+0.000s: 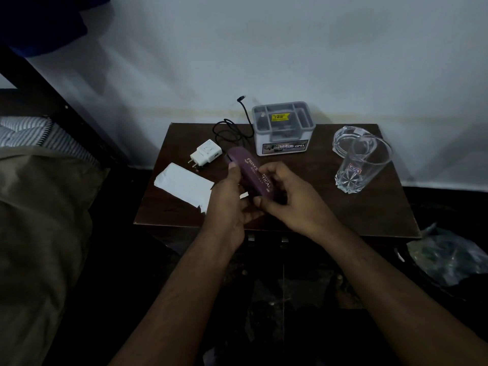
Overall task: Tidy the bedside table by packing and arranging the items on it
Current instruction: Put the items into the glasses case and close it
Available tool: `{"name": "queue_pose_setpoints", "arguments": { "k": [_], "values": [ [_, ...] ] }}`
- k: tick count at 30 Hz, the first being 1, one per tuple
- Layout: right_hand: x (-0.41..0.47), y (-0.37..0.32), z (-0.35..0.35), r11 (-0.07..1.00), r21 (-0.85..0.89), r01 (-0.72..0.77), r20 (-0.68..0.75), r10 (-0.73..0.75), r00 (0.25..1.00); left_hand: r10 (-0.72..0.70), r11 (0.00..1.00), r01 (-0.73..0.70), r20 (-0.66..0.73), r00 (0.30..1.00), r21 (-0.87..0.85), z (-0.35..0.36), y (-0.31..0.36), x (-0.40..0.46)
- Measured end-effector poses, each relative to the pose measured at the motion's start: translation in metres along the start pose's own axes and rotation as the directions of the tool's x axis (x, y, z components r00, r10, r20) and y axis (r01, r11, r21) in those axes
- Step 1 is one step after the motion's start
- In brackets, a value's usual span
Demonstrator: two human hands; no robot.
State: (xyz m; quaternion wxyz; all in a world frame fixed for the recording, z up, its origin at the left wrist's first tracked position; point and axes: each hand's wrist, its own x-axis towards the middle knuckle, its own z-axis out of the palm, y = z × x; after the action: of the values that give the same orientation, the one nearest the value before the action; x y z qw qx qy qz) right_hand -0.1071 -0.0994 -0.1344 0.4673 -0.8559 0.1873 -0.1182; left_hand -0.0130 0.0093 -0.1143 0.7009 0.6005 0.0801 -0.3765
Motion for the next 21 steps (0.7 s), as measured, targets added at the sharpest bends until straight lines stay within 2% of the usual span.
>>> {"name": "queue_pose_setpoints", "arguments": {
  "k": [3,7,13,21],
  "values": [
    [0.0,0.0,0.001,0.994,-0.094,0.061,0.01,-0.061,0.998,0.049,0.998,-0.049,-0.018,0.999,0.041,-0.002,-0.003,-0.001],
    [0.0,-0.002,0.002,0.994,-0.079,0.081,0.009,-0.081,0.997,0.147,0.988,-0.144,-0.057,0.987,0.059,-0.002,-0.004,-0.002],
    [-0.001,-0.003,0.005,0.954,-0.288,0.084,0.086,-0.061,0.994,0.178,0.981,-0.173,-0.054,0.982,0.091,-0.001,-0.01,0.002],
    [-0.002,-0.003,0.003,0.93,-0.355,0.092,0.101,-0.06,0.993,0.189,0.977,-0.182,-0.052,0.981,0.111,-0.003,-0.016,0.009]
  ]
}}
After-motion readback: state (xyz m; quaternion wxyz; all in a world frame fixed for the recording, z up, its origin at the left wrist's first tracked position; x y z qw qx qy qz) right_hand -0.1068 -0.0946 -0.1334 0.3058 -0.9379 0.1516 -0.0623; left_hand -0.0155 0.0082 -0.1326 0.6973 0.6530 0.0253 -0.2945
